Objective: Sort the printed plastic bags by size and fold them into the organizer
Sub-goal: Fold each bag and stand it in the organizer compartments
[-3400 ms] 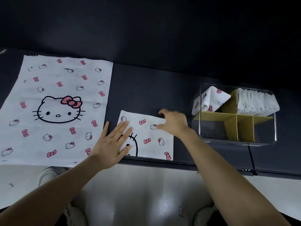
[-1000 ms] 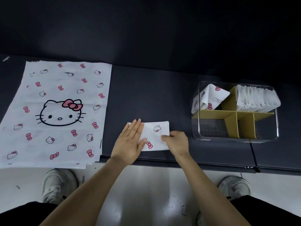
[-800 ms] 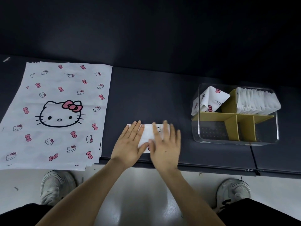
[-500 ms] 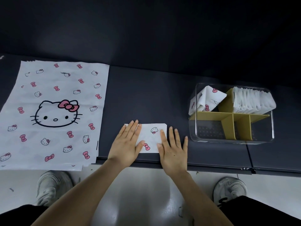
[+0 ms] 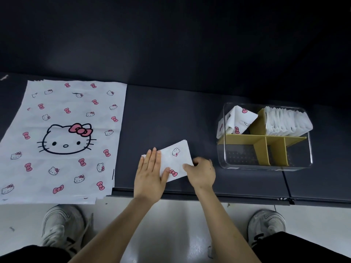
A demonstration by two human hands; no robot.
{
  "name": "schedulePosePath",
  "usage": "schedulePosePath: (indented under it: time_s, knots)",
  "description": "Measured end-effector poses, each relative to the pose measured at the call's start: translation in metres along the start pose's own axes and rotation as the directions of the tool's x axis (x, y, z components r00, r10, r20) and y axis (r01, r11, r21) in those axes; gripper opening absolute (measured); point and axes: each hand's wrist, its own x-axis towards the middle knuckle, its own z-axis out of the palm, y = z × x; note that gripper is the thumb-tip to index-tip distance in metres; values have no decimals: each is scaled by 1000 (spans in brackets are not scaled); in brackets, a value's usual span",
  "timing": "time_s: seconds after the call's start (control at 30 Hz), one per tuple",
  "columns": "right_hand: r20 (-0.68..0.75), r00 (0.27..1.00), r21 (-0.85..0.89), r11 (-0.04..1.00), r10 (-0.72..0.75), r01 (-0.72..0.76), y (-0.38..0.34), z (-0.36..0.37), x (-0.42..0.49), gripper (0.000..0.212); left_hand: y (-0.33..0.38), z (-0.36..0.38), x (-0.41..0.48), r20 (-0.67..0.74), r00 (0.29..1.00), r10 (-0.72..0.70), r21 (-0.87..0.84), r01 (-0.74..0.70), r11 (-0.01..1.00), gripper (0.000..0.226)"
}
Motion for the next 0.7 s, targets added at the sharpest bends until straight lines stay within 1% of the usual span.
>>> schedulePosePath:
  time_s: [0.03,0.1,0.13,0.17,0.2,0.23,0.27,0.3,0.33,0.37,0.4,0.47,0.53,0.6,0.7]
  knots:
    - [47,997,105,993,-58,53,-1,-5,-3,10,1,-2,1,-24,1000,-11,-43,10,999,76]
    - [176,976,306,950,-129,70,-4,-22,-8,15,5,-16,5,-25,998,-62,-111,59,992,78]
    - [233,958,347,935,-166,77,-7,-33,-10,18,7,-28,7,-47,997,-67,-113,61,992,75]
    - [286,935,361,927,-211,99,-9,-45,-11,20,9,-42,10,-38,997,-68,-126,63,990,69]
    - [341,906,364,924,-251,119,-12,-57,-11,21,10,-59,11,56,994,-91,-206,101,973,65]
    - [394,876,361,923,-277,130,-17,-69,-12,21,13,-80,13,220,968,-118,-376,196,906,64]
    - [436,851,357,924,-294,136,-22,-80,-13,21,15,-96,13,380,922,-76,-580,301,757,57]
    - [461,834,365,921,-304,134,-27,-90,-13,20,16,-108,12,468,884,-14,-702,381,602,43]
    - [462,829,394,911,-314,125,-32,-98,-14,19,18,-118,9,495,869,22,-754,416,508,28]
    - [444,838,442,891,-319,104,-36,-104,-17,17,20,-123,7,483,875,34,-787,417,455,17]
    - [421,851,497,865,-314,74,-38,-108,-20,17,23,-127,4,459,888,17,-814,412,410,11]
    - [414,869,558,830,-271,-7,-38,-108,-32,22,32,-130,-1,393,917,-61,-862,391,323,7]
    - [452,860,569,819,-238,-72,-34,-102,-47,20,38,-127,-5,361,923,-133,-885,384,265,7]
    - [449,864,583,807,-227,-91,-30,-97,-57,13,42,-123,-9,372,913,-169,-887,403,226,8]
    - [407,896,592,799,-178,-110,-25,-99,-60,10,43,-121,-15,427,892,-149,-880,448,161,11]
